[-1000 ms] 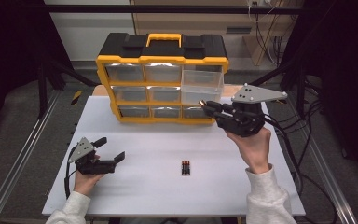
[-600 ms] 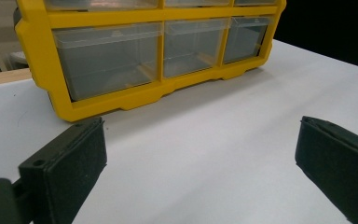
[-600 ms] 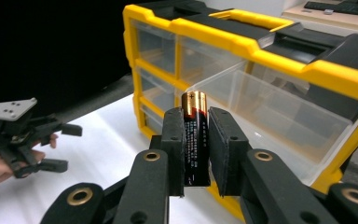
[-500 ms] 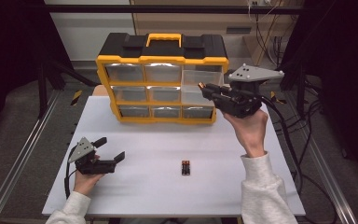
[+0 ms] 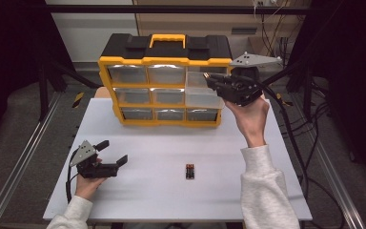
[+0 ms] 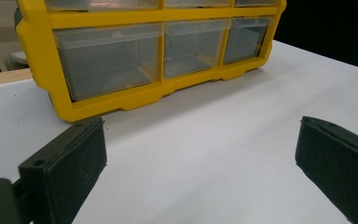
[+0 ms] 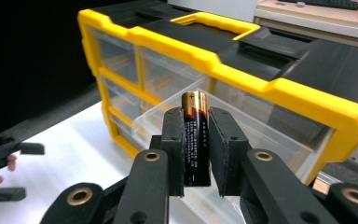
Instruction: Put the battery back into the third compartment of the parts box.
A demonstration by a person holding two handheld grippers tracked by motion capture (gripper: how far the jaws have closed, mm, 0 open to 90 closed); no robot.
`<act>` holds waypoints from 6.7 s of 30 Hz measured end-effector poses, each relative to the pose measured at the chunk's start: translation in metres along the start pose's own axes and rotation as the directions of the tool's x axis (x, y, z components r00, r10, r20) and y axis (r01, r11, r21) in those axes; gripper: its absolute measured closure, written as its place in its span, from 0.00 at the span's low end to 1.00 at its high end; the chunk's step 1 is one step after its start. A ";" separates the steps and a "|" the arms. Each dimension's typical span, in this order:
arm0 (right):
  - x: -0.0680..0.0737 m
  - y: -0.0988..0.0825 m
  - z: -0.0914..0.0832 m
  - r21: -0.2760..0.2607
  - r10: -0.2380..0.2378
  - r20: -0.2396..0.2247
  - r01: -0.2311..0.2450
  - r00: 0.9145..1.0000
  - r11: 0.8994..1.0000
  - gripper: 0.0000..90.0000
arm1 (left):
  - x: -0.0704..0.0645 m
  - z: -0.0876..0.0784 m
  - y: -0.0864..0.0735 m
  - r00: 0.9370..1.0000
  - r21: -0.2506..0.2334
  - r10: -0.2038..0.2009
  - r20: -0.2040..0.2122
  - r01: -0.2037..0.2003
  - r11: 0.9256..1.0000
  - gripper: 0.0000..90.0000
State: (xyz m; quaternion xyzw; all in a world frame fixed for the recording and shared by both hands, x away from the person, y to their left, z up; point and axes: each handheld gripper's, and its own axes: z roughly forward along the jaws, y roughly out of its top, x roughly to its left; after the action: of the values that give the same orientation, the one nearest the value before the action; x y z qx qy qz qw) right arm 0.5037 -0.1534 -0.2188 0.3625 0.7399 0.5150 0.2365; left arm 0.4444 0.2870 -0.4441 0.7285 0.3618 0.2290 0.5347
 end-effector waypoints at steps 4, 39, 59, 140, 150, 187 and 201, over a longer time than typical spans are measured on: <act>-0.007 0.001 0.007 0.008 0.015 0.020 -0.015 1.000 1.000 0.86 | 0.000 0.000 0.000 1.000 0.000 -0.001 0.001 0.001 1.000 0.02; -0.030 -0.014 0.033 0.110 0.021 0.106 -0.033 0.994 0.993 0.80 | 0.000 0.000 0.000 1.000 -0.001 -0.001 0.001 0.001 1.000 0.02; -0.011 -0.025 -0.003 -0.120 -0.001 0.102 0.013 0.995 0.993 0.16 | 0.000 0.001 0.000 1.000 -0.001 -0.001 0.000 0.001 1.000 0.02; 0.052 -0.234 0.051 0.173 0.059 -0.021 -0.054 0.998 0.983 0.02 | 0.000 0.000 0.000 1.000 -0.001 0.005 -0.005 -0.005 1.000 0.02; 0.057 -0.248 0.067 0.250 0.040 -0.029 -0.031 0.999 0.968 0.04 | 0.000 0.000 0.000 1.000 0.000 0.003 -0.005 -0.003 1.000 0.02; 0.060 -0.260 0.084 0.388 0.071 -0.136 -0.013 0.988 0.922 0.63 | 0.000 0.000 0.000 1.000 0.000 0.000 -0.007 0.000 1.000 0.02; 0.058 -0.258 0.082 0.416 0.100 -0.126 -0.039 0.987 0.909 0.81 | 0.000 -0.001 0.000 1.000 0.001 0.003 -0.007 -0.003 1.000 0.02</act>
State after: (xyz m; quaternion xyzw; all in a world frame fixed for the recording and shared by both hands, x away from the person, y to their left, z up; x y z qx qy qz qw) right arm 0.4510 -0.1127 -0.4877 0.3918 0.8337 0.3803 0.0820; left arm 0.4441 0.2872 -0.4436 0.7283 0.3629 0.2323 0.5328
